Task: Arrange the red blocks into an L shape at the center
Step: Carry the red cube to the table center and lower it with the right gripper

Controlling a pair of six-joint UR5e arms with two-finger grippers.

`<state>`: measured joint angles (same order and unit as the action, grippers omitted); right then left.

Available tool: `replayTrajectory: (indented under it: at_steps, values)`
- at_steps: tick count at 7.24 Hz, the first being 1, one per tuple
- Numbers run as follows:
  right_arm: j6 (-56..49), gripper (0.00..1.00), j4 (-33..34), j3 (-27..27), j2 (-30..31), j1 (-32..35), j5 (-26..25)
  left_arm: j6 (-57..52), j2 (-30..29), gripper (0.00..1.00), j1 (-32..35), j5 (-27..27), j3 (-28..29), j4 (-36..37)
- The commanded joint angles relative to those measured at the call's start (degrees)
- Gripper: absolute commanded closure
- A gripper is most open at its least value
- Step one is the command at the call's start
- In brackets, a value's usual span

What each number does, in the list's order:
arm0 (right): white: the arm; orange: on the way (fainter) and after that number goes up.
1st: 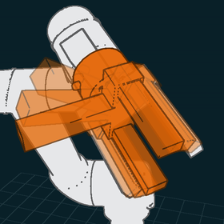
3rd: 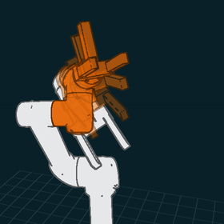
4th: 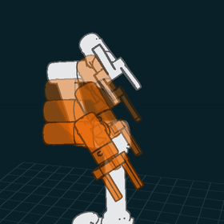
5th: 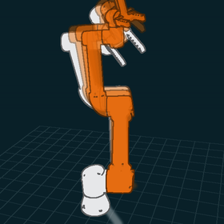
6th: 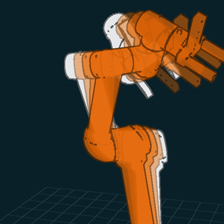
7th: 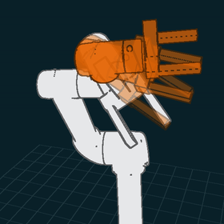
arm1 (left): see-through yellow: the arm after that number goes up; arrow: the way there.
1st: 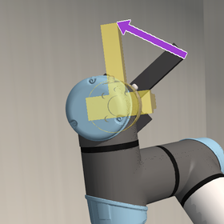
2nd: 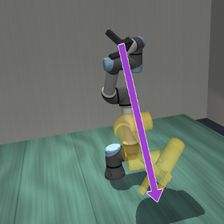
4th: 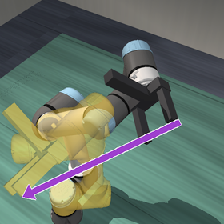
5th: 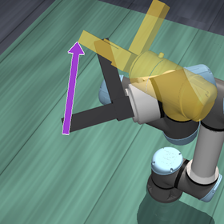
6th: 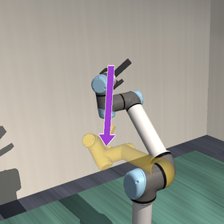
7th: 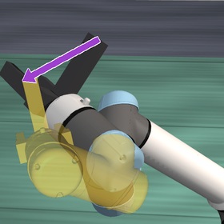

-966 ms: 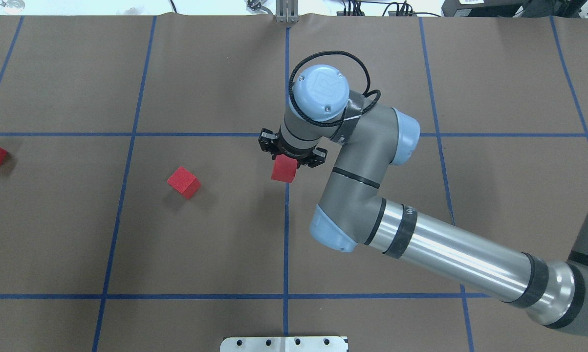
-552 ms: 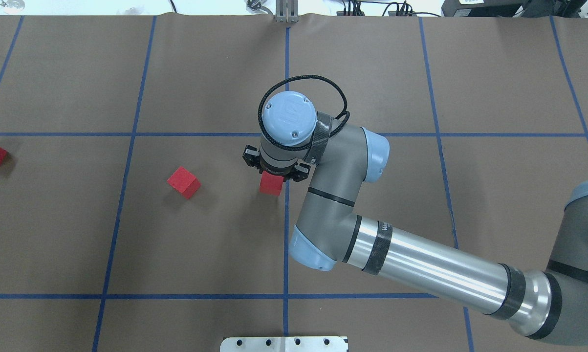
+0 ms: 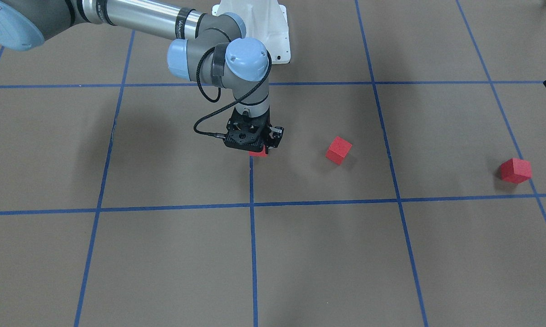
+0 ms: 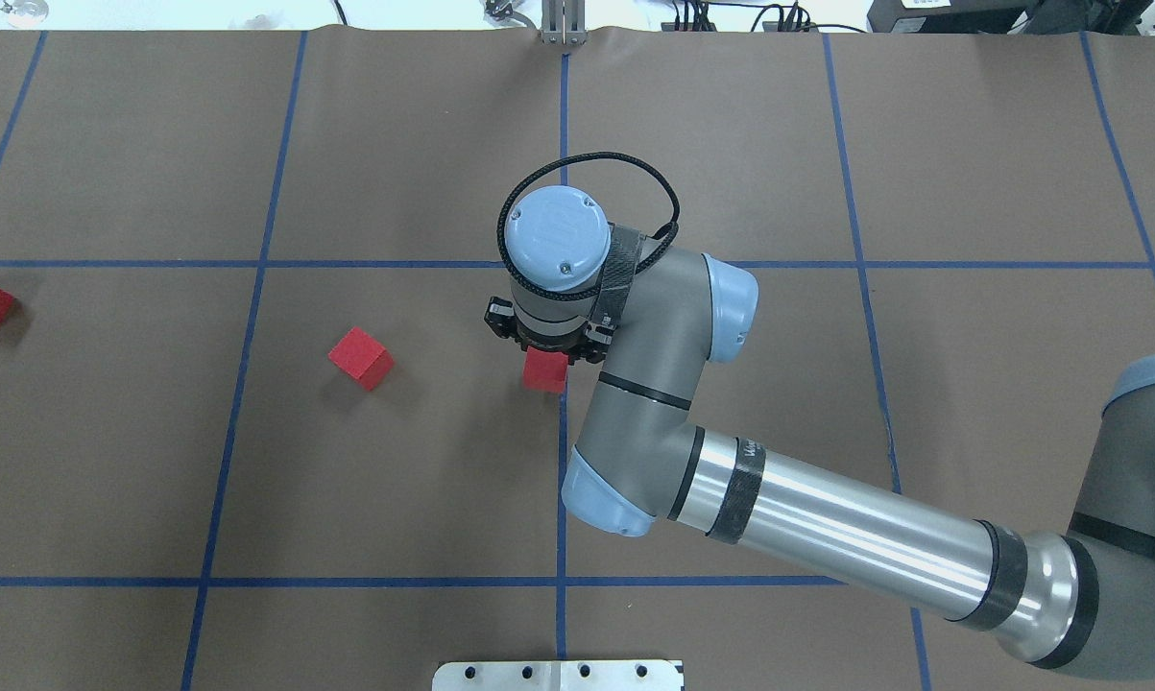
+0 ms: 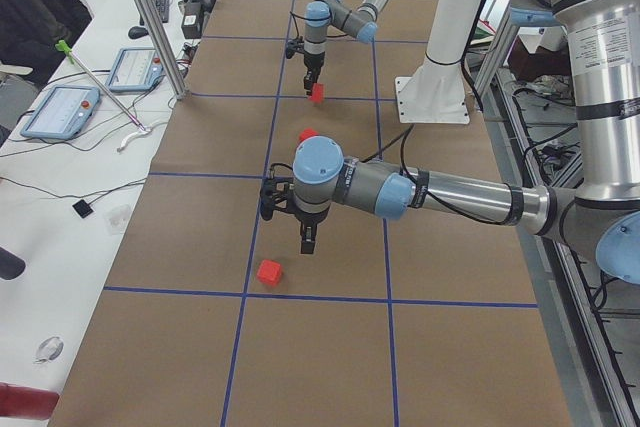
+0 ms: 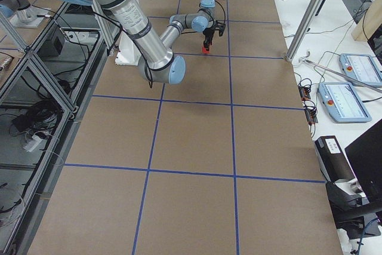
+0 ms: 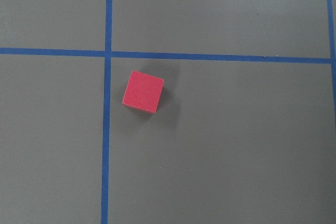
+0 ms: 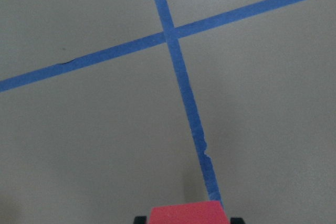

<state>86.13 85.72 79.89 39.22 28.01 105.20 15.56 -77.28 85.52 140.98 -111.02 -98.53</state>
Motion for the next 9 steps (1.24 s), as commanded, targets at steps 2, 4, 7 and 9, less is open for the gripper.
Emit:
replayTrajectory:
  at_steps: [2, 4, 7, 9]
  values:
    - [-0.79, 1.0, 0.85, -0.09, 0.59, -0.33, 0.0, 0.18, -0.06, 0.0, 0.0, 0.0, -0.08, -0.09]
    - [-1.23, 1.0, 1.55, -0.09, 0.51, -0.41, -0.17, 0.18, -0.06, 0.0, 0.0, 0.0, -0.16, -0.09]
    - [-1.85, 1.0, 1.55, 0.0, 0.94, -0.59, -0.26, 0.26, -0.15, 0.0, 0.0, 0.0, -0.16, -0.09]
    - [-1.85, 0.01, 1.55, 0.08, 1.29, -0.68, -0.7, 0.18, -0.24, 0.0, 0.0, 0.0, -0.16, -0.17]
